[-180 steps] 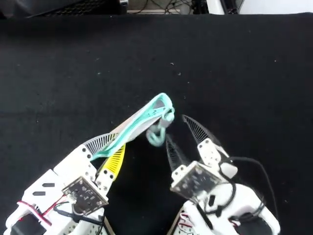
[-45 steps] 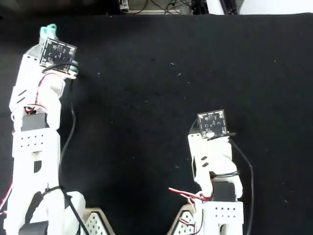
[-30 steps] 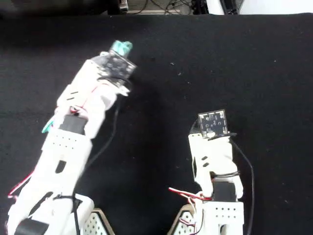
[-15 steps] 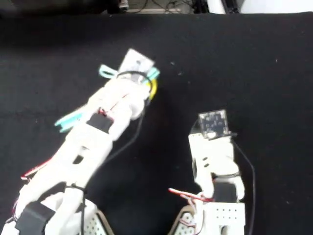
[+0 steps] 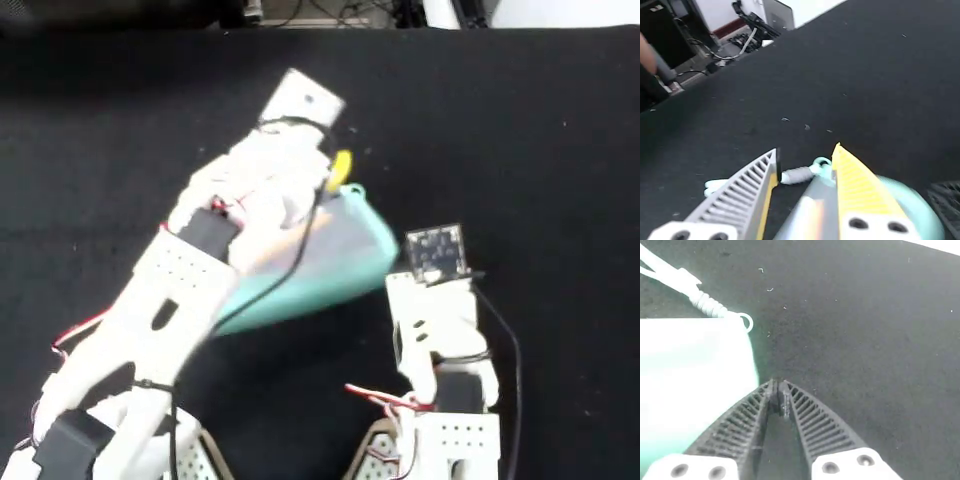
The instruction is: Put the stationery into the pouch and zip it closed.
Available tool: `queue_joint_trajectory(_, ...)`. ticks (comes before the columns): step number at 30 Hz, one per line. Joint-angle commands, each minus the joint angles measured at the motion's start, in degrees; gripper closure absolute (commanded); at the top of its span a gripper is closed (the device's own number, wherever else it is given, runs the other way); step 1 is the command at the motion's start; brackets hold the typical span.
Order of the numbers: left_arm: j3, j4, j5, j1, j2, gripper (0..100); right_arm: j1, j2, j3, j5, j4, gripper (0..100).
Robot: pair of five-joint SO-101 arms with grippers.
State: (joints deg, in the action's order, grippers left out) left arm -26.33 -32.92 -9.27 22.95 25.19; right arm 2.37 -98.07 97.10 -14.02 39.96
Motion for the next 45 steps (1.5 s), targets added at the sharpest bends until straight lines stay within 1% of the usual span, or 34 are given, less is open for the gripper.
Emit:
queue_joint_trajectory(1, 4.2, -0.3, 0.4, -4.1, 1.0, 81, 0.6, -0.3, 0.0, 0.0, 0.1, 98.5)
queue_joint_trajectory(4, 4.4, -0.4, 0.4, -6.9, 1.1, 83, 0.6, -0.3, 0.0, 0.0, 0.1, 98.5)
queue_joint_trajectory(6, 3.9, -2.4, 0.4, -9.2, 2.0, 89, 0.6, -0.3, 0.0, 0.0, 0.2, 98.5)
queue_joint_trajectory(8, 3.8, -7.8, 0.3, -11.5, 4.7, 97, 0.6, -0.3, 0.0, 0.0, 0.3, 98.5)
queue_joint_trajectory(12, 2.4, -21.9, -0.4, -15.7, 13.0, 97, 0.6, -0.4, 0.0, 0.0, 0.2, 98.5)
queue_joint_trajectory(14, -1.2, -26.5, -0.4, -17.6, 18.0, 97, 0.4, -0.4, 0.0, 0.4, 0.1, 98.5)
queue_joint_trajectory(16, -7.1, -29.1, -0.4, -20.2, 23.1, 97, 0.2, -0.4, 0.0, 0.4, 0.2, 98.5)
queue_joint_trajectory(19, -17.9, -29.9, -0.4, -25.8, 31.9, 97, -0.9, -0.4, 0.0, 0.4, 0.2, 98.5)
queue_joint_trajectory(22, -27.6, -28.0, -0.4, -31.5, 41.6, 97, -4.9, -0.1, 0.0, 0.4, 0.3, 98.5)
queue_joint_trajectory(25, -36.4, -25.3, -0.4, -35.2, 51.1, 97, -8.6, 0.0, 0.0, 0.1, 0.4, 98.5)
queue_joint_trajectory(28, -44.6, -23.8, -0.8, -37.8, 59.5, 97, -9.4, 0.2, 0.0, 0.1, 1.6, 98.5)
queue_joint_trajectory(30, -49.4, -23.9, -2.6, -38.4, 64.4, 97, -9.1, 0.1, 0.0, 0.0, 5.9, 98.5)
queue_joint_trajectory(32, -54.5, -23.9, -4.0, -38.4, 69.0, 97, -8.0, -0.3, 0.0, 0.2, 12.4, 98.5)
queue_joint_trajectory(34, -59.1, -23.9, -4.0, -38.4, 73.6, 97, -6.8, -0.4, 0.0, 0.4, 17.3, 98.5)
queue_joint_trajectory(37, -65.9, -24.8, -4.0, -38.5, 79.8, 97, -4.1, -0.4, 0.0, 0.4, 19.6, 98.5)
queue_joint_trajectory(39, -68.5, -26.0, -4.0, -38.0, 79.2, 97, -2.5, -0.4, 0.0, 1.1, 19.9, 98.5)
queue_joint_trajectory(41, -69.4, -28.3, -3.0, -37.1, 78.2, 97, -1.3, -0.4, 0.0, 3.9, 20.1, 98.5)
queue_joint_trajectory(45, -69.0, -36.0, 3.7, -34.6, 79.0, 97, -2.2, -0.4, 0.0, 13.0, 23.3, 98.5)
